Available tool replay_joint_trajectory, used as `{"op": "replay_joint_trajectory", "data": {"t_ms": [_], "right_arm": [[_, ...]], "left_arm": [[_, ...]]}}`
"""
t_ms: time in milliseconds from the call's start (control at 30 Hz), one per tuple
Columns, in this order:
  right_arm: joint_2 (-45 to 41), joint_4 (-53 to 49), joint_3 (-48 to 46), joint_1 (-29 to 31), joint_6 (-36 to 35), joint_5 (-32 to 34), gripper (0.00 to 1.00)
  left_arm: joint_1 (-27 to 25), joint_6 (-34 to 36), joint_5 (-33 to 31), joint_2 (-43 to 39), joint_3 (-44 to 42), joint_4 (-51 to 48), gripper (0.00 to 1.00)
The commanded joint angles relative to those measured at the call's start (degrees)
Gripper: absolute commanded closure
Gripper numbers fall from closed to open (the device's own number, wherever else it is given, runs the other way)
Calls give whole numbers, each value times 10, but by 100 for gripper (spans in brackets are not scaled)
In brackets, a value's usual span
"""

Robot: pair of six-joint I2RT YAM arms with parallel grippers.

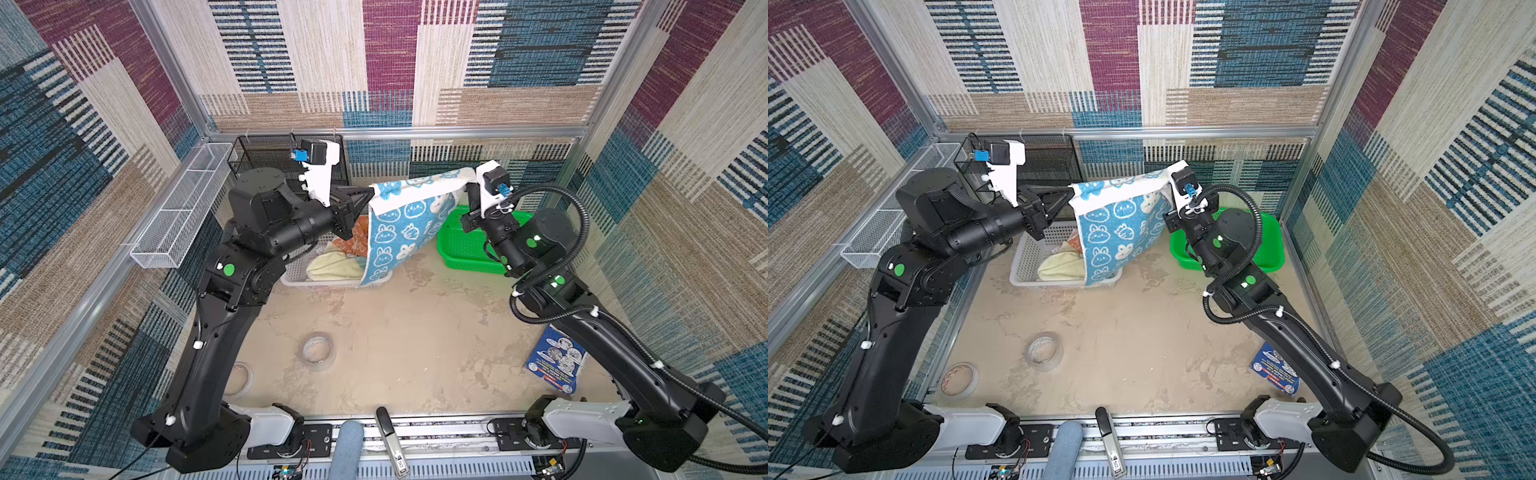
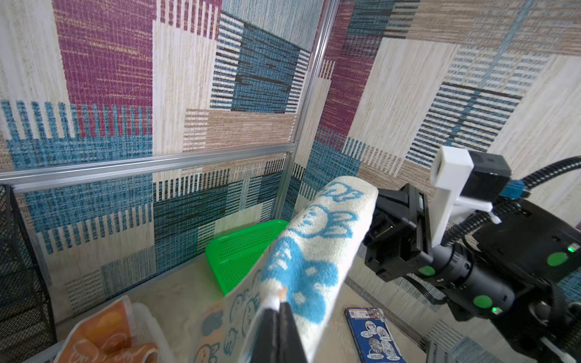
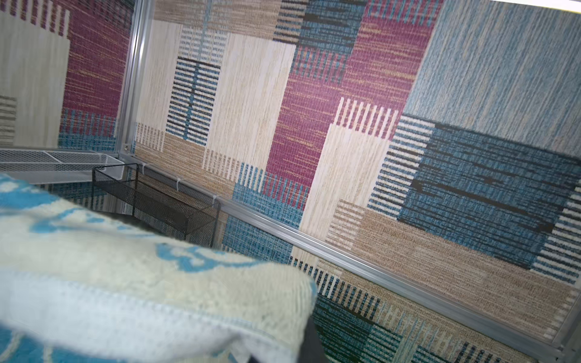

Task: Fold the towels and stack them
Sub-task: 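Hold the towel with both grippers and stretch it apart above the table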

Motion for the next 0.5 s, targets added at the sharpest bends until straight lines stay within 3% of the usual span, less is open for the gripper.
{"op": "replay_joint_trajectory", "data": {"t_ms": [0, 200, 467], "right_arm": [[-28, -63, 22, 0, -3, -37, 100], [-95, -121, 13, 0, 34, -80, 100], [-211, -180, -115, 0, 114, -120, 100]], "left_arm": [[-1, -17, 25, -14, 7, 31, 100], [-1, -52, 44, -47, -31, 48, 100], [-2, -137, 48, -140, -233, 97, 100]]}}
